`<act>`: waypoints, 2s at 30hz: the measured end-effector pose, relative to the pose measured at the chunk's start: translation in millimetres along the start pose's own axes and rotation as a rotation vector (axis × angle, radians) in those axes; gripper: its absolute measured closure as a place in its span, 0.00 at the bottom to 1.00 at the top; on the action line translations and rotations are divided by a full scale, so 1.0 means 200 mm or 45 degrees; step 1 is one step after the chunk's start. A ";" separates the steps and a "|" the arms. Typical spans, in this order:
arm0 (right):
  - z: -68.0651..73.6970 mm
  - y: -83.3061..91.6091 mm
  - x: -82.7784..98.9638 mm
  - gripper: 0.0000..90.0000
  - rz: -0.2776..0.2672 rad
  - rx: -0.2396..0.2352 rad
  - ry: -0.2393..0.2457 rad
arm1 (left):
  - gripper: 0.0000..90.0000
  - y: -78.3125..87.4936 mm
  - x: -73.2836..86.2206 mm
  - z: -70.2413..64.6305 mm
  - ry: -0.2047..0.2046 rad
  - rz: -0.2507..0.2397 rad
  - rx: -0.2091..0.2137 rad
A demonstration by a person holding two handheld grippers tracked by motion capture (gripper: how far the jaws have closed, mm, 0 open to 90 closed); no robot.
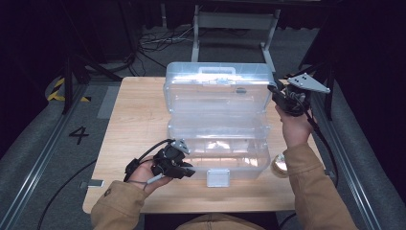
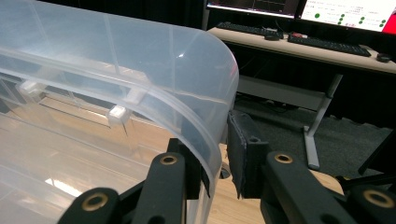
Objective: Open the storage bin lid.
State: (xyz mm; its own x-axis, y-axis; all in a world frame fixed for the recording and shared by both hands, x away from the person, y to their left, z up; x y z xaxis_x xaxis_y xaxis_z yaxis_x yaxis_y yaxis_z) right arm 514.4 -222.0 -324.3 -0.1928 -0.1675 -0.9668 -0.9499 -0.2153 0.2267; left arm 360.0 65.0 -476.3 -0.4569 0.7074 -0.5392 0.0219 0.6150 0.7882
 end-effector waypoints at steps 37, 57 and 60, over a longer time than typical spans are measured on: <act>-0.02 -0.09 -0.03 0.86 0.057 0.012 -0.089 | 0.79 0.00 0.04 0.00 0.000 -0.116 -0.056; -0.07 -0.25 -0.04 0.96 0.147 0.002 -0.105 | 0.79 0.00 0.04 0.00 -0.008 -0.125 -0.059; -0.08 -0.29 -0.04 0.96 0.158 0.002 -0.117 | 0.79 0.00 0.04 0.00 -0.014 -0.129 -0.058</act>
State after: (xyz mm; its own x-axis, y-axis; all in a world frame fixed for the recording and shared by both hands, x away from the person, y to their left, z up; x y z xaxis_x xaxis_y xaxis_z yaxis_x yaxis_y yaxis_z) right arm 574.0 -222.8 -327.6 -0.3306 -0.1037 -0.9381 -0.9177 -0.1969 0.3452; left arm 356.9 70.2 -481.1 -0.4451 0.6461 -0.6200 -0.0645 0.6674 0.7419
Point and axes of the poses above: each handheld gripper's, and its own axes: y roughly backward along the jaws, x roughly out of its underside, z roughly to its left, the point moved 8 cm from there along -y, roughly forward along the jaws, and after that the axes turned 6 degrees about x, right-handed, at the moved point
